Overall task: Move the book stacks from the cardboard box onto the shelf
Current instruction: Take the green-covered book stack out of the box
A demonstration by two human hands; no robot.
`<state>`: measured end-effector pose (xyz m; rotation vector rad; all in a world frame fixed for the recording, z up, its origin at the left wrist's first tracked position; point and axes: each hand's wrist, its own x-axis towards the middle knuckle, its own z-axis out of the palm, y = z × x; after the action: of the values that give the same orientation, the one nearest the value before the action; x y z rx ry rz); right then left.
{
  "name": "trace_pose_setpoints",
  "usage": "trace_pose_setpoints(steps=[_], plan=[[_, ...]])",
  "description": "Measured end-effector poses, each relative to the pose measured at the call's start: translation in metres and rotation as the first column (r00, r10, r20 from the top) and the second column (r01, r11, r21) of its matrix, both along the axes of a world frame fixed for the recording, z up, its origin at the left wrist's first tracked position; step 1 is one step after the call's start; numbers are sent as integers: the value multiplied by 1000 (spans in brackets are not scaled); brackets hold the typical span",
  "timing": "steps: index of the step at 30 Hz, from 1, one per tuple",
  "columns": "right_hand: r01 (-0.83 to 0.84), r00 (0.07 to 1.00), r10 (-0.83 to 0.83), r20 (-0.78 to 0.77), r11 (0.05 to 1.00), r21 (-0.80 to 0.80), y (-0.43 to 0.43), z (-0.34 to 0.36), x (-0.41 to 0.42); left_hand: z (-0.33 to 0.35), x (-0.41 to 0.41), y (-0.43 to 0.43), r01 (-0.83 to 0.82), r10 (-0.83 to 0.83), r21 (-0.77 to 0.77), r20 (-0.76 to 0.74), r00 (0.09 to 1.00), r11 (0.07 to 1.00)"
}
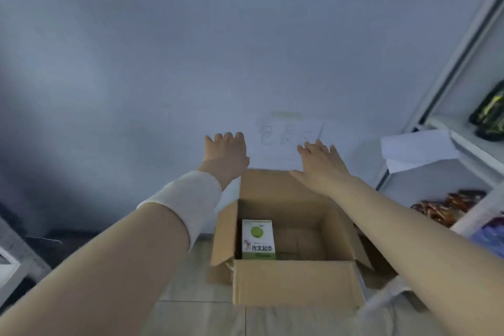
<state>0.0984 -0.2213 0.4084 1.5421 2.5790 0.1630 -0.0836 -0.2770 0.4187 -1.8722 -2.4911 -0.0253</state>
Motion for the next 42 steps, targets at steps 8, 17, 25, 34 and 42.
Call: trace_pose_setpoints(steps=[8,17,25,34,42], plan=[[103,994,-100,44,993,-55,90,-68,82,-71,81,117,90,-86,-116,36,996,989],[145,987,-126,100,967,-211,199,-185,89,-185,77,248,97,-64,-287,123,990,953],[183,983,-156,97,821,-541,235,-299,77,-315,50,266,-52,262,-532,327,908,845],[224,842,-539,-32,401,-888,265,-483,42,-512,29,245,-315,764,-709,497,411,631],[87,650,-757,-73,169,-982,319,-632,-25,-651,-2,233,-386,809,-738,587,37,553]])
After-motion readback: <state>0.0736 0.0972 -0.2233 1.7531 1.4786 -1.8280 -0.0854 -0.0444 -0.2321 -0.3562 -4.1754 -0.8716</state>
